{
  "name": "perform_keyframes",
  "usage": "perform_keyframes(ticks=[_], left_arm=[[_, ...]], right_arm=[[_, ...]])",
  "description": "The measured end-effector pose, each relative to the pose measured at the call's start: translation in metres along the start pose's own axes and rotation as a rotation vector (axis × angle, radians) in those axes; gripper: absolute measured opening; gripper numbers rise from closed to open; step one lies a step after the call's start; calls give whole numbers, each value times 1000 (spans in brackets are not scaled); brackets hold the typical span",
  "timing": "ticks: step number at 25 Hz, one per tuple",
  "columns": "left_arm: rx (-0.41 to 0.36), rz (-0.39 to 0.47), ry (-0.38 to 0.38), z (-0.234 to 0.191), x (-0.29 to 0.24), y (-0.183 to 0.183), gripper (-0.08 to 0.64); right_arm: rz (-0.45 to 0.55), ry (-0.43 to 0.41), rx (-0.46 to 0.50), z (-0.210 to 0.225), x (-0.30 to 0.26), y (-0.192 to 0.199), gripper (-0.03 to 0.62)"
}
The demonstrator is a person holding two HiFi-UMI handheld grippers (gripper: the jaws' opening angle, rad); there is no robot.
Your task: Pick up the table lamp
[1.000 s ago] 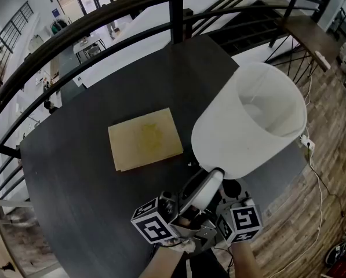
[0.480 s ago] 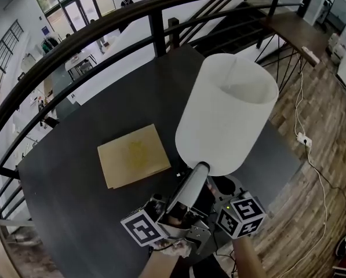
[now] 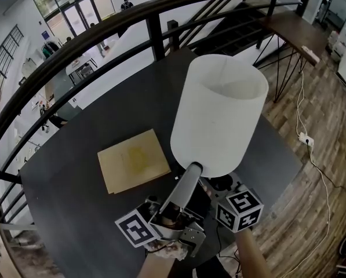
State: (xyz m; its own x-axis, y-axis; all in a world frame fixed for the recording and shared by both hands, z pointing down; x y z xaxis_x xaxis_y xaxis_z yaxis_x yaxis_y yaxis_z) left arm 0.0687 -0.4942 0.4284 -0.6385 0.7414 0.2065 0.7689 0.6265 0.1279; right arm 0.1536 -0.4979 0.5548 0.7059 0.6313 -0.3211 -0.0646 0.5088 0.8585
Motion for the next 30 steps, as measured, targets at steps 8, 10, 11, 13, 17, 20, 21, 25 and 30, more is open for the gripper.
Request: perform_keyframes(ticks=[8,10,11,13,17,20,21,25,30], left_arm=[[6,-10,1,2,-4,-3,121],[5,-14,4,2,-5,-4,121],[3,-20,5,2,-6,-4,121],[-5,-36,8,2,-9,-1,120],[-12,-56,8,2,-11,2,118],[4,-49,10,0,-11,-1,117],[9,-48,11,0,-12,-2,117],[11,-47,18,0,-15,-2,117],[-4,-50,35,0,-10,-2,116]], right_arm=[[-80,-41,85,0,-17,-1,190],[-80,-52,98,1,-19,-1,189],[-85,-56,101,3,-19,-1,189],[-107,-51,107,5,-21,0,186],[-132,-39,98,6,-27,0,186],[-135,-59,86,10,-28,-1,147],[-139,-69,84,12,-29,-2,149],[-138,-95,72,17,-27,-6,150],[-110,-90,60,14,-26,-3,147]])
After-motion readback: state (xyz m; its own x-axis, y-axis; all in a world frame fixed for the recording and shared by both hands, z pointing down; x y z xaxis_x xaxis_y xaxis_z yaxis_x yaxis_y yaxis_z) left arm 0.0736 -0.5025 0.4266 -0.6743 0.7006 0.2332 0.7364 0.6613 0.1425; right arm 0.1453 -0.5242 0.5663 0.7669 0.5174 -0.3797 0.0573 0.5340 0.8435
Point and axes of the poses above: the fingertips, and each gripper's own axes: x backward along the fingers, z to its right, y out of its underside, the point moved 4 cm from there along x, backward along the fingers, and after that the axes turned 13 degrees about -y, right-handed, at the moved point
